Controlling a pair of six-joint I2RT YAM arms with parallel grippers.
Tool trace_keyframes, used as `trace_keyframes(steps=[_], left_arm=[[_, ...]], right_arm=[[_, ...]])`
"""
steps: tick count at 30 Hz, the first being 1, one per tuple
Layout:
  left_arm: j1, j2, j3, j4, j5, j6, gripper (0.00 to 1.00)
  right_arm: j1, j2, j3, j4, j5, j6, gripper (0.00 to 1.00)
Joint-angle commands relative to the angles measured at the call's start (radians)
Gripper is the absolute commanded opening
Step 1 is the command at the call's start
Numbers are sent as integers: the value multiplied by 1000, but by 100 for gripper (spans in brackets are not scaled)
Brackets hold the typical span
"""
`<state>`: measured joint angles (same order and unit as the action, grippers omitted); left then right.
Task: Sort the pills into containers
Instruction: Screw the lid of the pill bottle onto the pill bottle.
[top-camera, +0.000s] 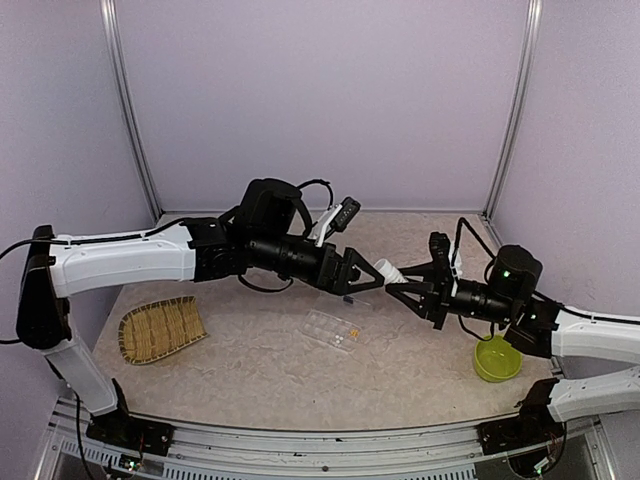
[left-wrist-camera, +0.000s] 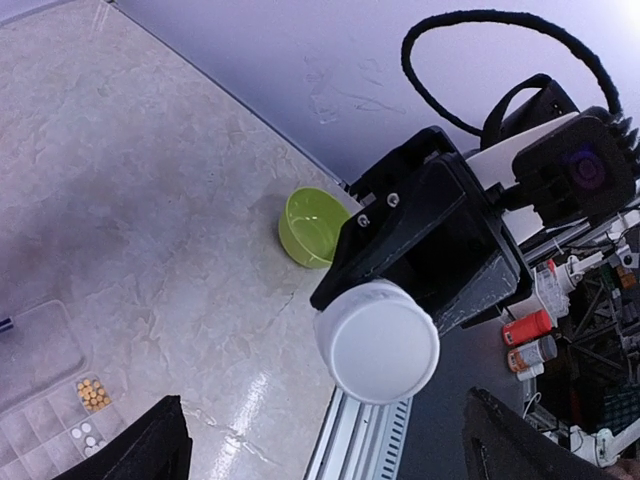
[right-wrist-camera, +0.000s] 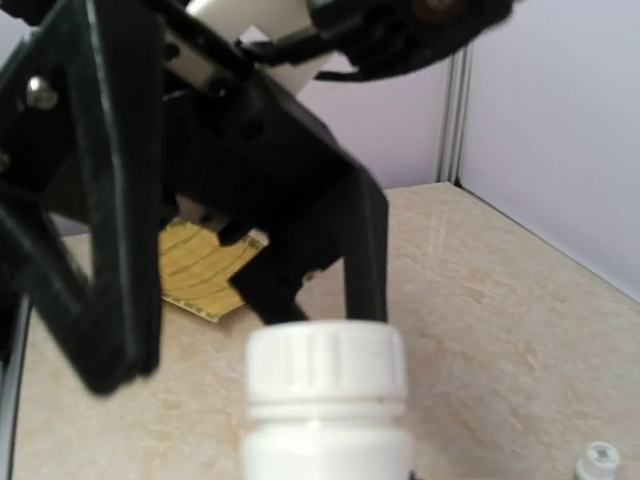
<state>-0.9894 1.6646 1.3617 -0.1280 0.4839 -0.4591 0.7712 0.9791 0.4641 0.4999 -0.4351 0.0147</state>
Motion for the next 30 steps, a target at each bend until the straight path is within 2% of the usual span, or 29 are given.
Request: trace_keyframes(steps=[1, 8, 14, 30], left_arm=[[-8, 27, 51, 24, 36, -67, 89], [0, 61, 99, 1, 54, -98, 84], [-7, 75, 121, -1, 53, -96, 89], [-42, 65, 128, 37, 25, -79, 90]], right_arm=[[12, 8, 47, -52, 35, -52, 24], [20, 24, 62, -74, 52, -74, 24], [32, 50, 86, -104, 72, -73, 24], [65, 98, 113, -143, 137, -73, 23]])
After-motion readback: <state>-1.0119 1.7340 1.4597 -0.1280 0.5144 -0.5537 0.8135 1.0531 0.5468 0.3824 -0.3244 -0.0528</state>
